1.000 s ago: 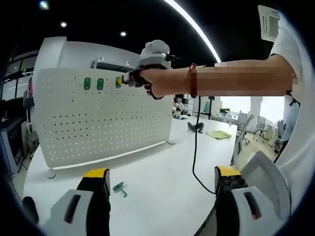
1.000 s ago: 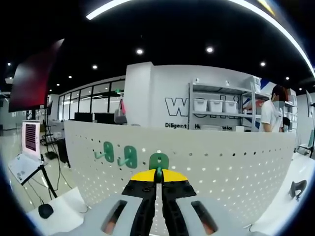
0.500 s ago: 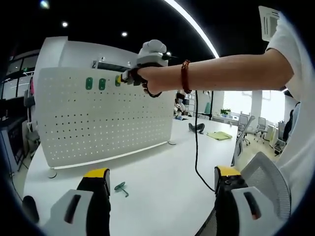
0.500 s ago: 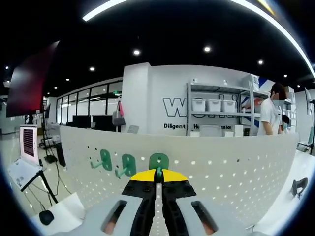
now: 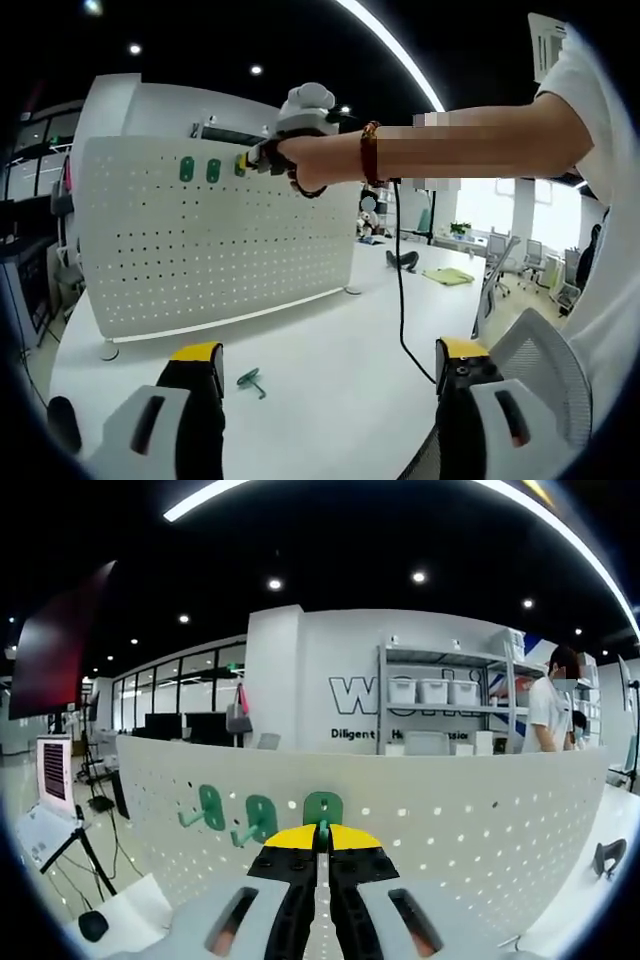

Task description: Insert the hook assembly into the mounting plate slot until the hook locks in place.

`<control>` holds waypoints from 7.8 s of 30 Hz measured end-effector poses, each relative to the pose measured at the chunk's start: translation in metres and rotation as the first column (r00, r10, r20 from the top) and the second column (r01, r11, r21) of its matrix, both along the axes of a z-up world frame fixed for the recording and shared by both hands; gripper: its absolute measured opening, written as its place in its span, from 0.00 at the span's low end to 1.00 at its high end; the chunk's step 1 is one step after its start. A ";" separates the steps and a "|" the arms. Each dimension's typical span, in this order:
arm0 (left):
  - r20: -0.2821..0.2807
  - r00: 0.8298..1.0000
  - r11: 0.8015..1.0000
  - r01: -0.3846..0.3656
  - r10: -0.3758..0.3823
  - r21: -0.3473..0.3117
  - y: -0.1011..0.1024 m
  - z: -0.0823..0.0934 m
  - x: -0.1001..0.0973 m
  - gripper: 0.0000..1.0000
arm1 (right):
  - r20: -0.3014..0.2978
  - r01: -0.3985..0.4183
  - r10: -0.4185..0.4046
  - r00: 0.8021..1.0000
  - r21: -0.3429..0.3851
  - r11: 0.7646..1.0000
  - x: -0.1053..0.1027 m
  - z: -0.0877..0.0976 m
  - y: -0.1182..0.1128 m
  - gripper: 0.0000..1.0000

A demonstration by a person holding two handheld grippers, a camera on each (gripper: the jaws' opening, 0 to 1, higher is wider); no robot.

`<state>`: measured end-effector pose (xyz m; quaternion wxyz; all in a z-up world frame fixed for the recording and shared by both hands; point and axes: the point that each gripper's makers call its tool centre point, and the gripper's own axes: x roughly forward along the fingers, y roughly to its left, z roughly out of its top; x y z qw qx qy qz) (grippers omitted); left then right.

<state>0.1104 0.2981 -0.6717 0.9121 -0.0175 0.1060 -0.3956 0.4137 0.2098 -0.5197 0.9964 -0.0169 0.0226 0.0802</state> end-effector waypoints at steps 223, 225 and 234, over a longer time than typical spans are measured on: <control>-0.222 0.975 0.989 0.013 0.020 0.146 -0.010 -0.097 0.108 0.34 | -0.128 -0.259 0.255 0.958 -0.018 0.966 -0.183 -0.117 -0.044 0.41; -0.224 0.974 0.987 0.015 0.022 0.162 -0.009 -0.100 0.110 0.33 | -0.138 -0.261 0.257 0.956 -0.009 0.965 -0.185 -0.119 -0.044 0.41; -0.239 0.970 0.983 0.012 0.033 0.183 -0.005 -0.108 0.115 0.29 | -0.150 -0.267 0.261 0.954 -0.015 0.964 -0.189 -0.122 -0.044 0.40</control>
